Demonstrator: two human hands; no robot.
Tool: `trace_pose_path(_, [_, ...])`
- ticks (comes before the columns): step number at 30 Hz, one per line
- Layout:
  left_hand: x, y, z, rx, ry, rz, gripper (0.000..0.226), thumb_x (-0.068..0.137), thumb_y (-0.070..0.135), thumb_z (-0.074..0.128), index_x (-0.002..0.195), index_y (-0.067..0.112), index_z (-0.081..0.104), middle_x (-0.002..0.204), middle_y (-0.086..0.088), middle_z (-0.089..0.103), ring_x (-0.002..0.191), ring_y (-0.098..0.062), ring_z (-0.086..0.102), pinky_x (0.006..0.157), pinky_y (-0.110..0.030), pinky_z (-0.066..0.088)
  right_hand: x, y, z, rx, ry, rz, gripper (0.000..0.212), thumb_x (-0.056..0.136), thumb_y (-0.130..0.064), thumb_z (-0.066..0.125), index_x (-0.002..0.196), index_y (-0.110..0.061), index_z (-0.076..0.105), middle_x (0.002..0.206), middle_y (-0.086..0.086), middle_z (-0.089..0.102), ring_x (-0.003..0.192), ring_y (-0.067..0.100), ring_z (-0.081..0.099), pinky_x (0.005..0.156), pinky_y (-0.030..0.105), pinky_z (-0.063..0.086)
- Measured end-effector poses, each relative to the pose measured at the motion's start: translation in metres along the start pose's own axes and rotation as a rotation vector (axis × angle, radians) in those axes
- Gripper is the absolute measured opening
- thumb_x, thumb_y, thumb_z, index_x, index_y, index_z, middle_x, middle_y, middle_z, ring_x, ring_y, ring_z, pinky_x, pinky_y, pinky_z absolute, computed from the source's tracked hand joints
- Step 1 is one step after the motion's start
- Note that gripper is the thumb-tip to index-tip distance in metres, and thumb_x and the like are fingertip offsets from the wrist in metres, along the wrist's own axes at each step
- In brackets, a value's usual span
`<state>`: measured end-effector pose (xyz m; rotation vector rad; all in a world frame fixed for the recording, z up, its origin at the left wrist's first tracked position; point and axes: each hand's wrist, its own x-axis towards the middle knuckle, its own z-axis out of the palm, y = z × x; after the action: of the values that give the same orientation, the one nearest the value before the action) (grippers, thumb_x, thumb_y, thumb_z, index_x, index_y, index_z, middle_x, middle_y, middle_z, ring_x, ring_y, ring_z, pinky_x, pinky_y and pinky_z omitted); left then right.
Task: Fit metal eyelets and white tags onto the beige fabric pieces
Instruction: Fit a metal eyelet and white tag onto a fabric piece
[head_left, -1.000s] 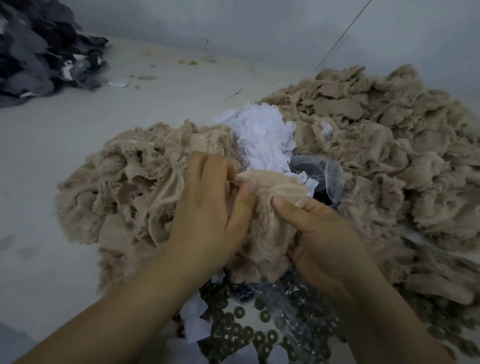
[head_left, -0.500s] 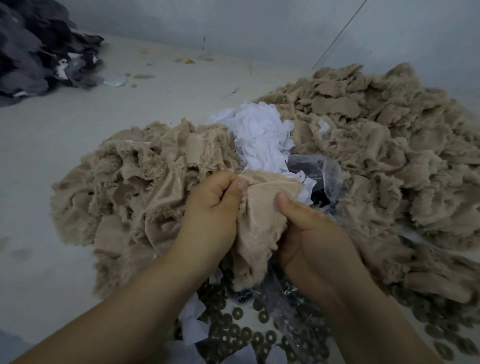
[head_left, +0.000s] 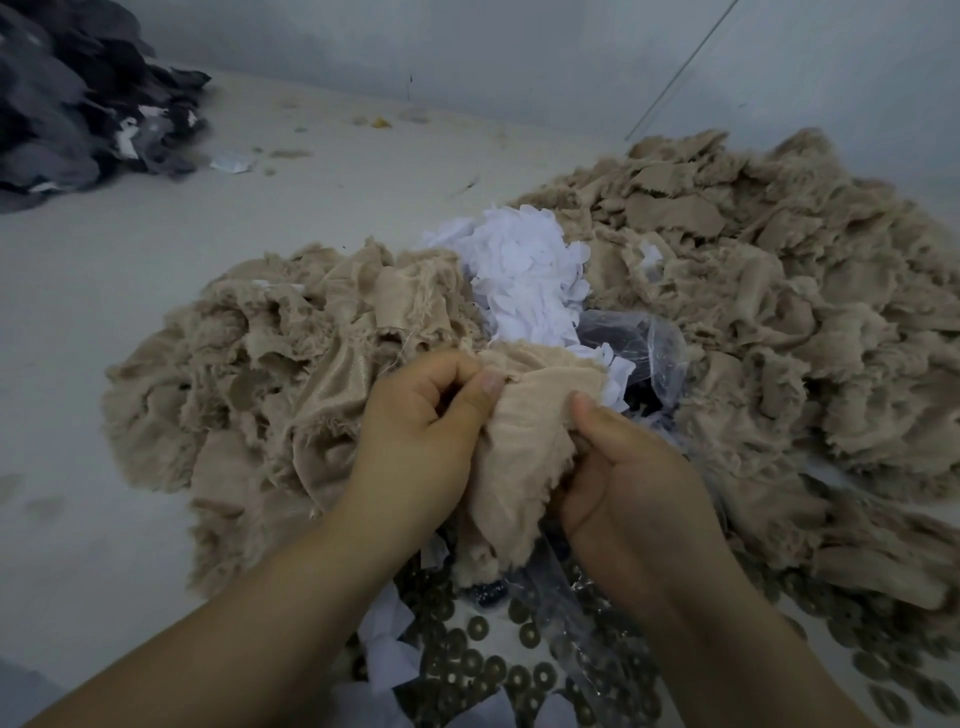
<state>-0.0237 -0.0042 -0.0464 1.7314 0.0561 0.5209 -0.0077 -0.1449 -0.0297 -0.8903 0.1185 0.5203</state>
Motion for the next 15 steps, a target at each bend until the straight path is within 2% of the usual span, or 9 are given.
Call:
trace_pose_path(3, [0.001,0.0,0.001,-0.13,-0.018,-0.102,0.029,0.099,0.014,0.056,0.071,0.005,0.06,0.06,-0.007,0.054,0.055,-0.013,0.048,0.05,-0.023,0.043,0.001,0.003,0.002,0.04,0.015,0.004,0.041,0.092,-0.023,0.051,0.123,0.002,0.063,0.117,0.019,0.071,0.112,0.032,0.067,0.102,0.048,0.049])
trace_pose_path(7, [-0.001,0.001,0.006,-0.126,-0.067,-0.072,0.029,0.099,0.014,0.056,0.074,0.0,0.058,0.061,-0.008,0.053,0.055,-0.012,0.047,0.049,-0.024,0.042,-0.002,0.006,0.004,-0.038,-0.023,0.0,0.053,0.075,-0.027,0.068,0.12,0.001,0.066,0.116,0.022,0.07,0.11,0.035,0.067,0.1,0.048,0.052])
trace_pose_path(10, [-0.004,0.002,0.008,-0.166,-0.117,-0.1,0.031,0.099,0.017,0.056,0.072,0.001,0.056,0.063,-0.015,0.052,0.058,-0.016,0.049,0.051,-0.029,0.044,-0.003,0.007,0.004,-0.109,0.011,0.02,0.047,0.078,-0.022,0.07,0.118,0.003,0.066,0.111,0.023,0.072,0.106,0.035,0.069,0.094,0.046,0.056])
trace_pose_path(15, [-0.008,0.002,0.012,-0.292,-0.111,-0.213,0.033,0.099,0.02,0.053,0.067,0.015,0.059,0.063,-0.003,0.054,0.058,-0.013,0.047,0.051,-0.025,0.043,-0.002,0.006,0.004,0.002,-0.004,0.181,0.043,0.081,-0.02,0.063,0.118,0.002,0.067,0.111,0.024,0.071,0.104,0.035,0.07,0.087,0.045,0.057])
